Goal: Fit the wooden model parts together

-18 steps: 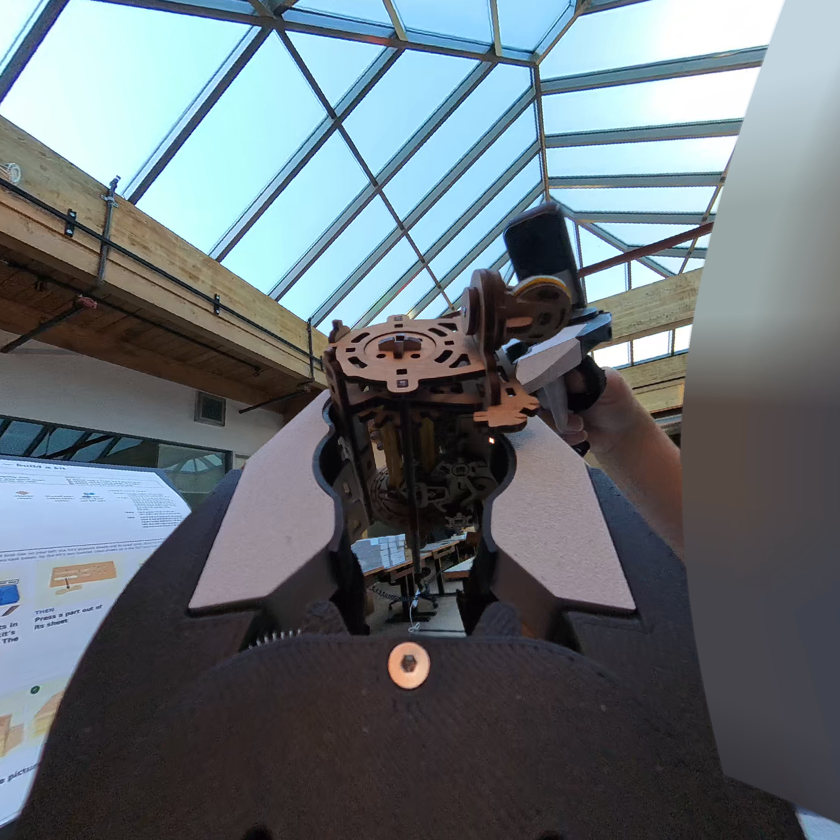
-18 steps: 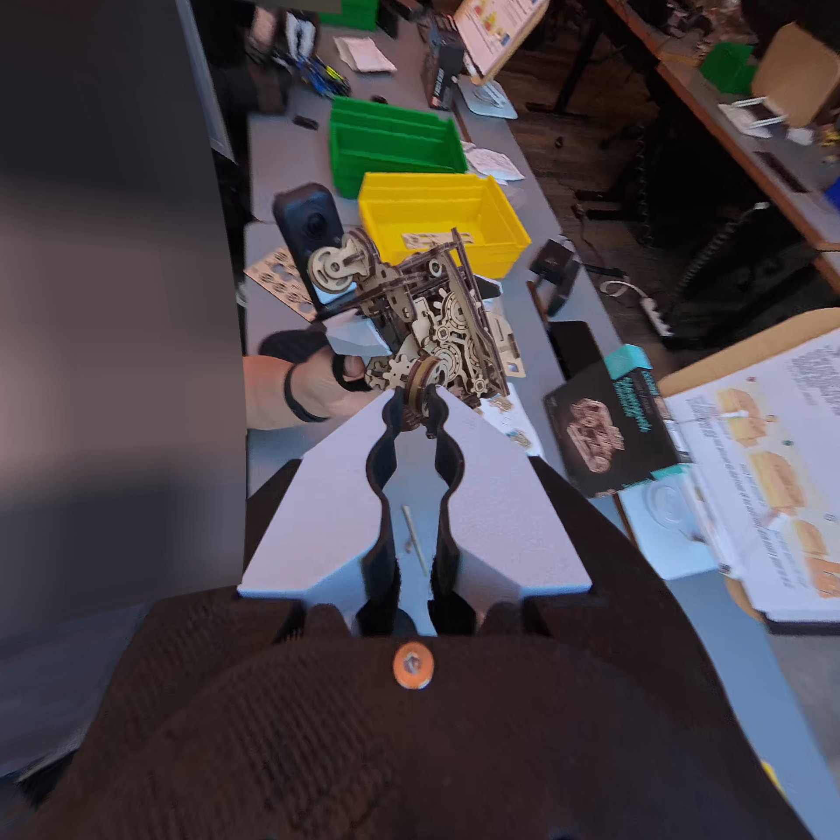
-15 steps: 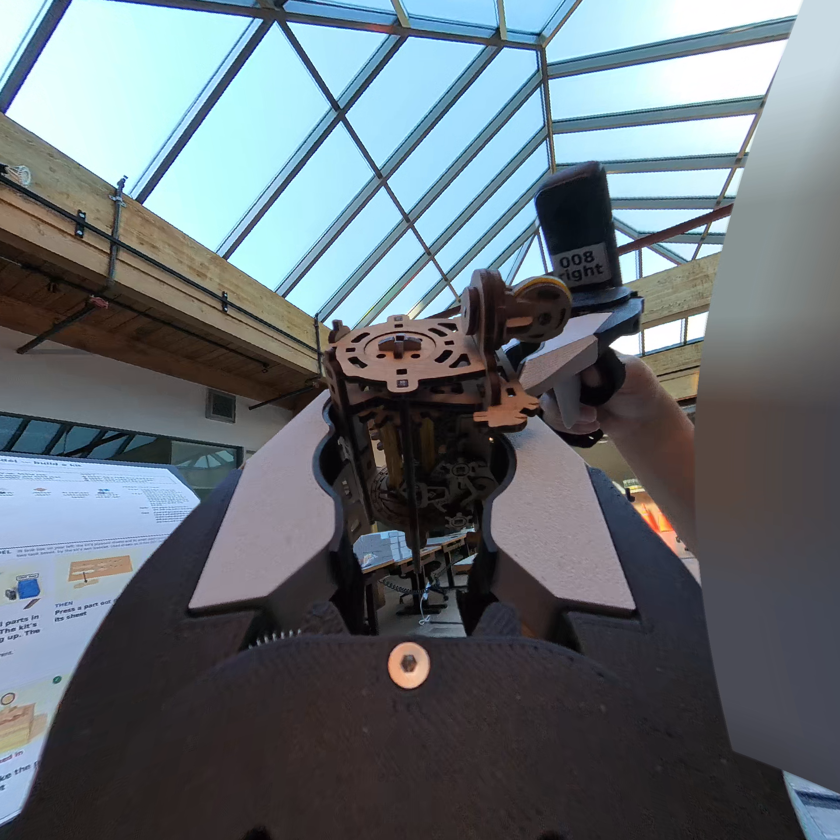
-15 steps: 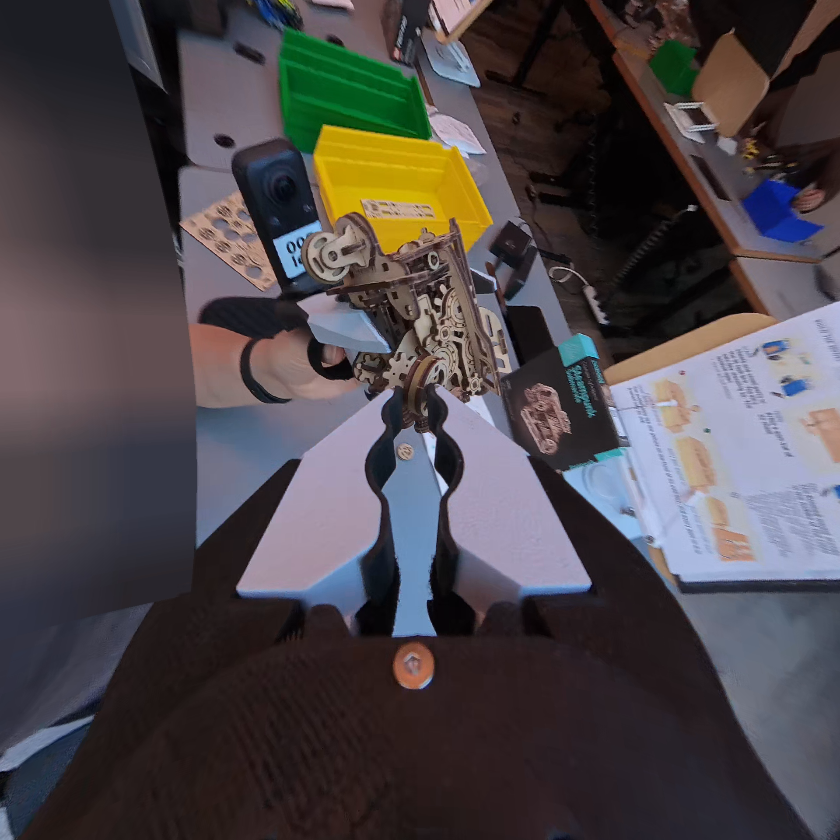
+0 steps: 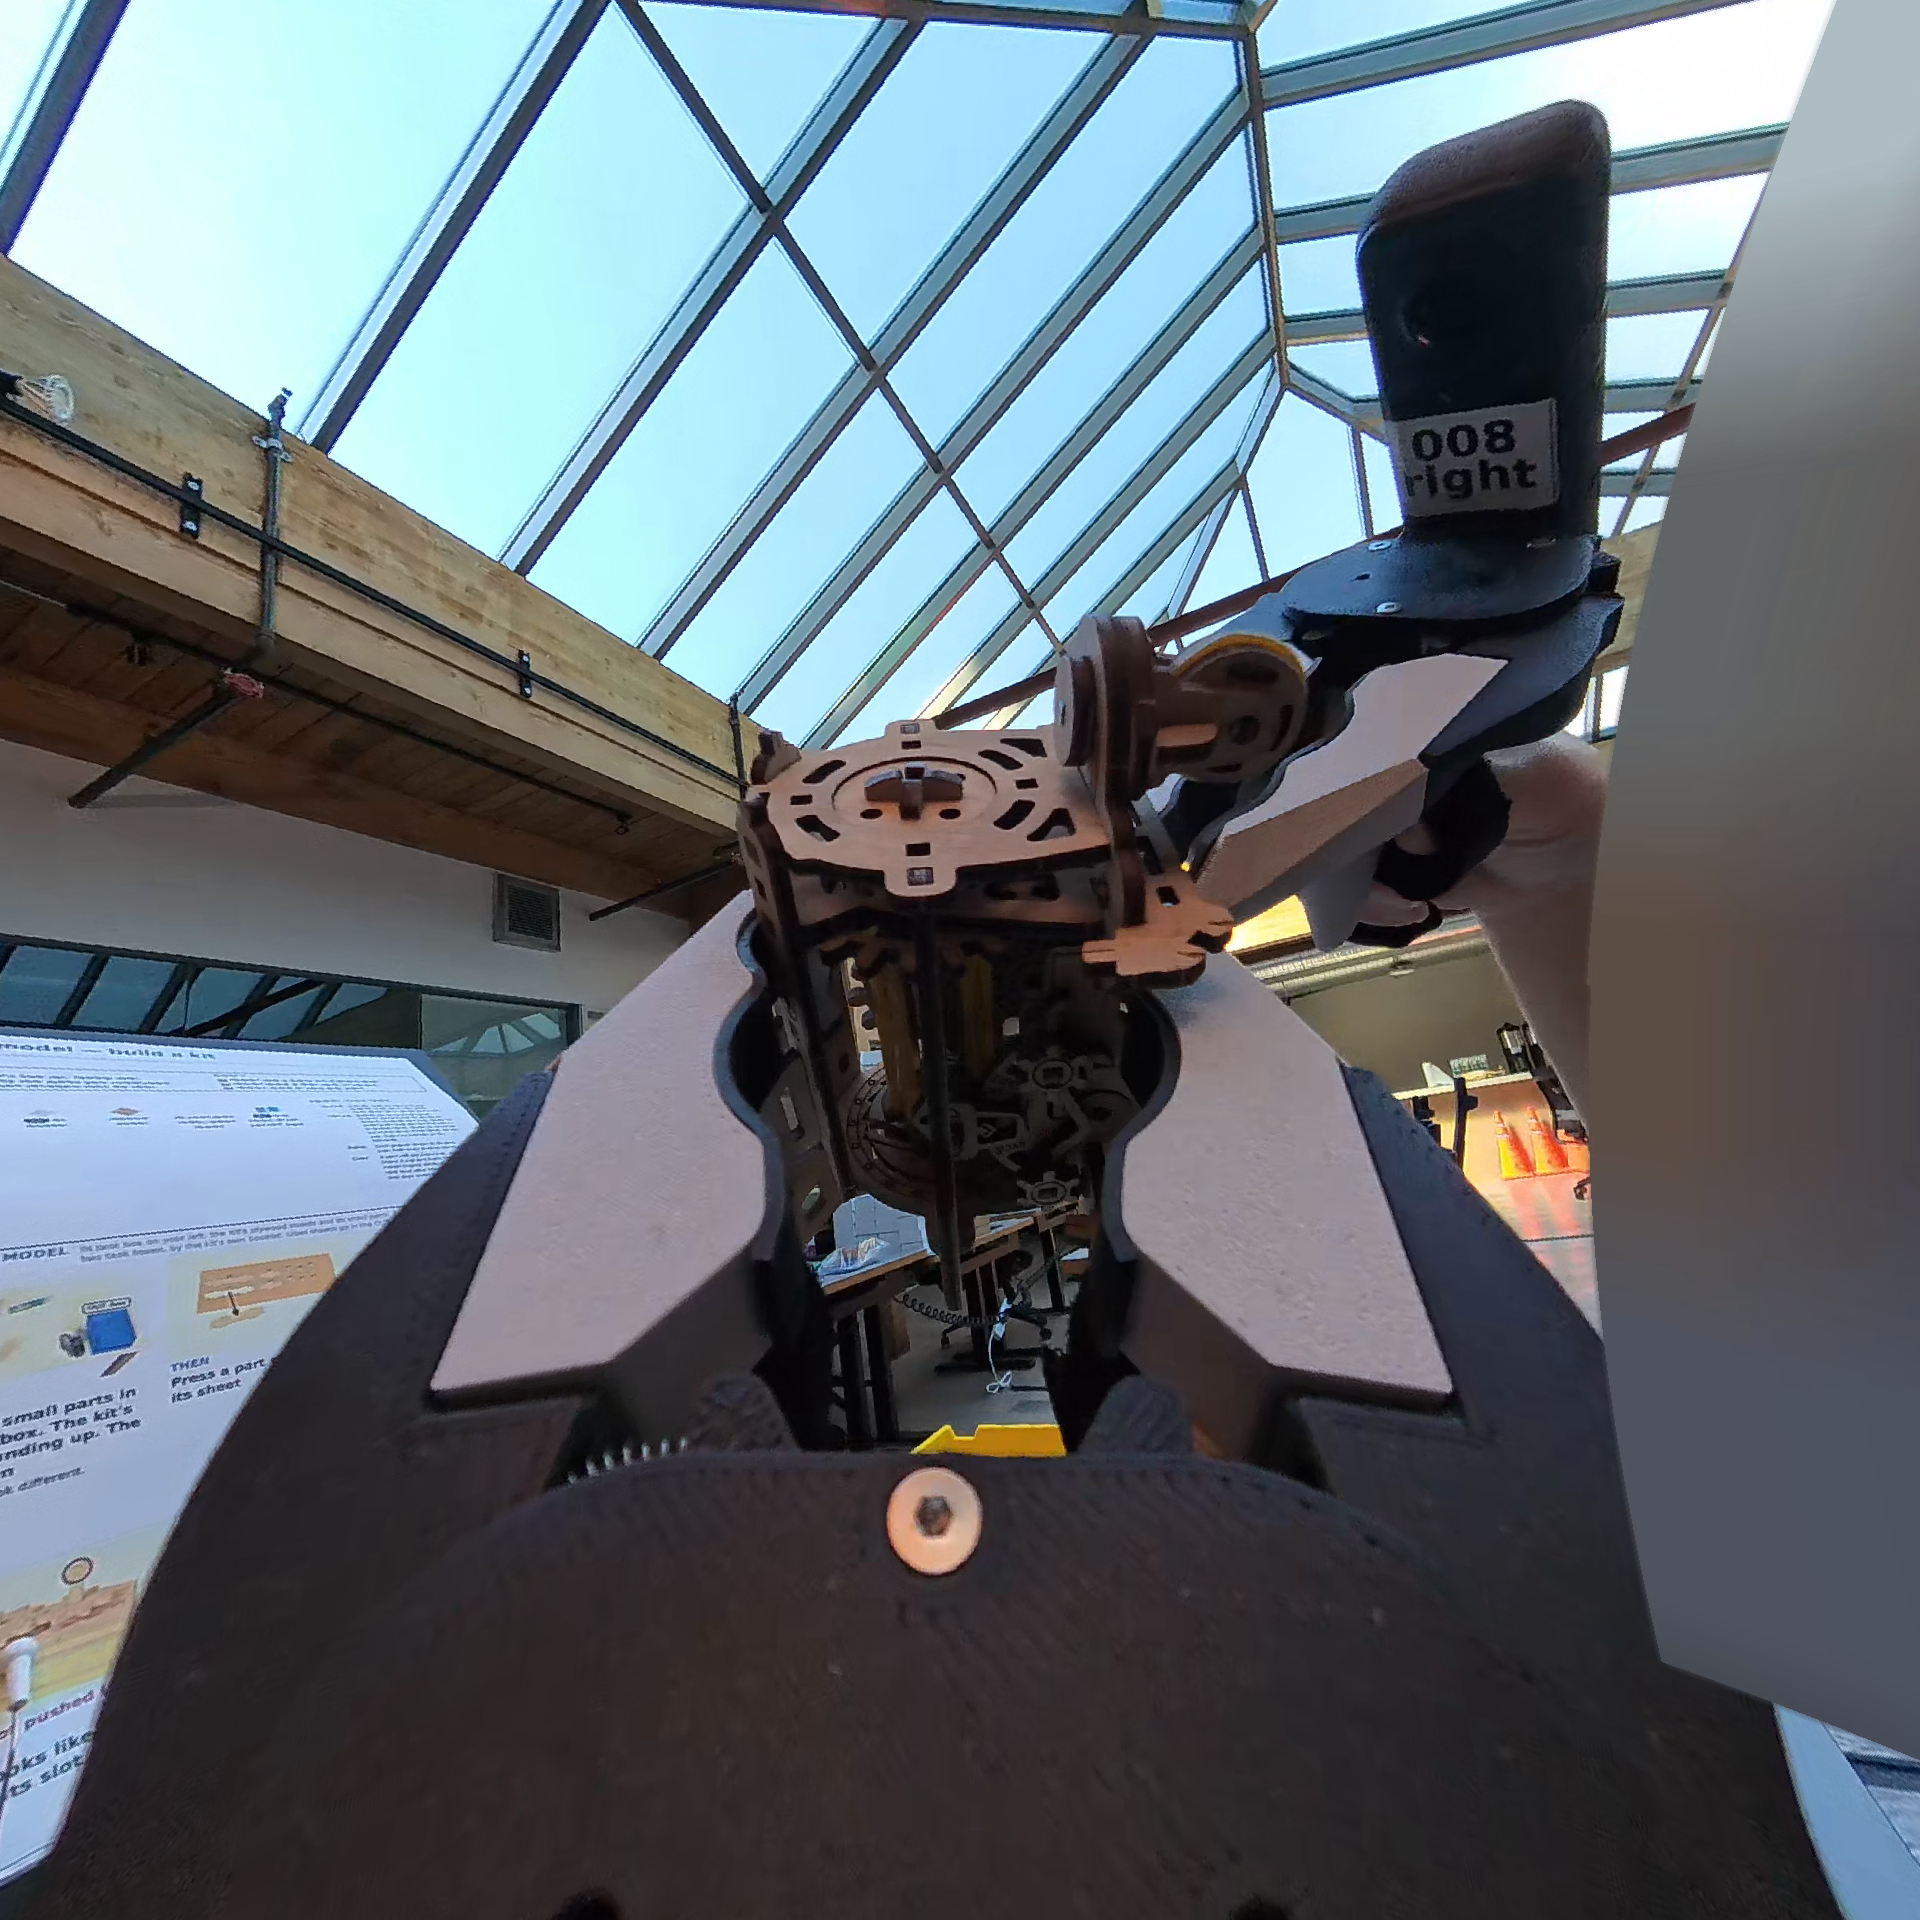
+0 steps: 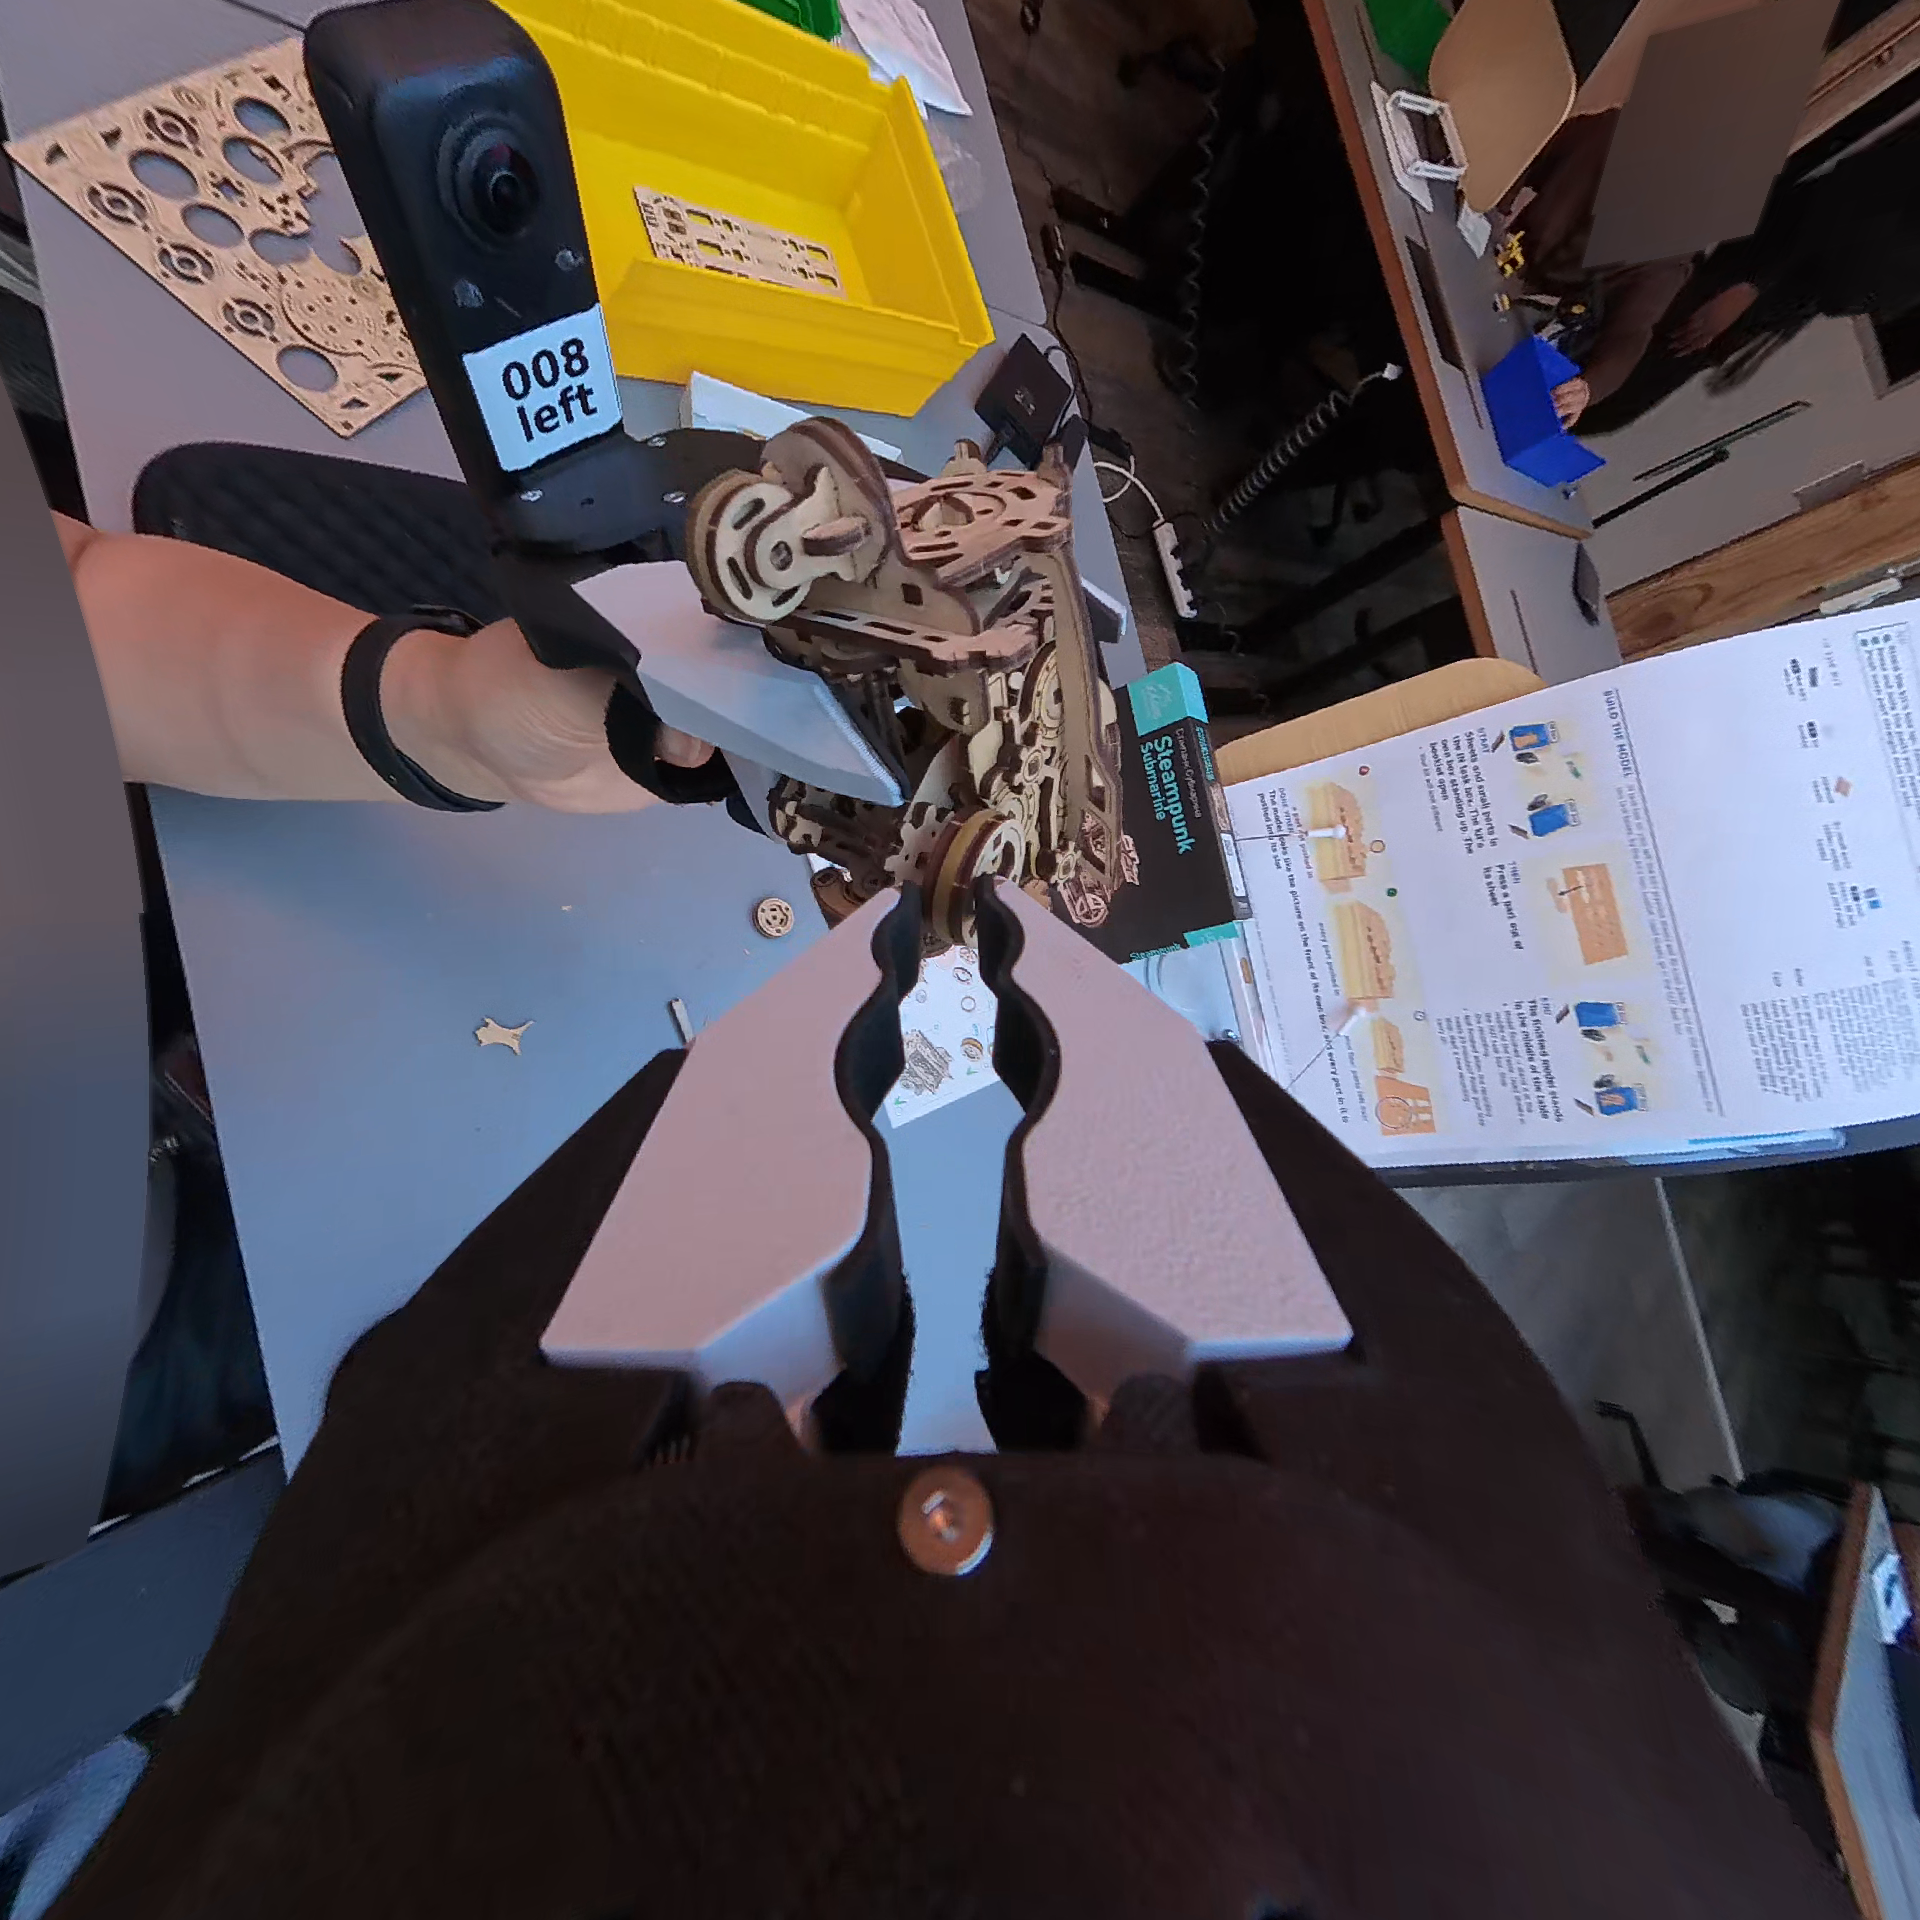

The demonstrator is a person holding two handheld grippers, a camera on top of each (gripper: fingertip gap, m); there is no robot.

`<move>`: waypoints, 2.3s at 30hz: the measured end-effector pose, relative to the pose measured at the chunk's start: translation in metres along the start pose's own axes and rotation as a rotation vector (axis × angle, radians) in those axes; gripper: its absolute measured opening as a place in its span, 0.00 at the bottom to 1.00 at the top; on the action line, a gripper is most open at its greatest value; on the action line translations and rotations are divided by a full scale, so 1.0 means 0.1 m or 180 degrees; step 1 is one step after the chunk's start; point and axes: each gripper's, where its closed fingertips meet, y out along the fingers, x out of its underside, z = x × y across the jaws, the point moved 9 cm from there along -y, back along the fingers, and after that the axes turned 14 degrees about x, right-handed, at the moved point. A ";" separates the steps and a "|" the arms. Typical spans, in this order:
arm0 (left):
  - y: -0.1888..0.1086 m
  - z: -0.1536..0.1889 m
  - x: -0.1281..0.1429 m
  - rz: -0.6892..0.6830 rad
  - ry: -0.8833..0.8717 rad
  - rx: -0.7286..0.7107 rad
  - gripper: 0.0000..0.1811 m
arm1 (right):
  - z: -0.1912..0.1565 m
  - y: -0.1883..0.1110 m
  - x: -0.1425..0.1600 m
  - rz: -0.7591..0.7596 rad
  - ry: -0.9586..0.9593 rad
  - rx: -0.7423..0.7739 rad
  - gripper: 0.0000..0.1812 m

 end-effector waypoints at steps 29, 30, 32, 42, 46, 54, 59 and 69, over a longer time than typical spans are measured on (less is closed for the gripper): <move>0.02 0.04 0.00 -0.0165 0.0201 -0.0081 0.35 | -0.05 -0.02 -0.01 -0.0079 -0.0379 0.0185 0.06; 0.02 0.04 0.00 -0.0163 0.0223 -0.0090 0.35 | -0.05 -0.02 -0.01 -0.0065 -0.0368 0.0159 0.06; 0.02 0.04 -0.01 -0.0157 0.0243 -0.0103 0.35 | -0.06 -0.03 -0.01 -0.0036 -0.0323 0.0067 0.07; 0.01 0.04 -0.01 -0.0121 0.0218 -0.0118 0.35 | -0.04 -0.03 -0.01 -0.0010 -0.0242 0.0089 0.09; 0.01 0.05 -0.02 -0.0136 0.0251 -0.0135 0.35 | -0.03 -0.01 0.00 -0.0042 -0.0213 0.0111 0.11; 0.02 0.06 0.00 -0.0148 0.0237 -0.0131 0.35 | -0.09 0.02 0.00 -0.0063 -0.0263 0.0172 0.15; 0.03 0.06 0.01 -0.0146 0.0210 -0.0140 0.35 | -0.11 0.02 0.01 -0.0082 -0.0276 0.0226 0.15; 0.02 0.05 0.02 -0.0156 0.0211 -0.0183 0.35 | -0.15 0.05 0.06 0.0096 -0.0083 0.0474 0.13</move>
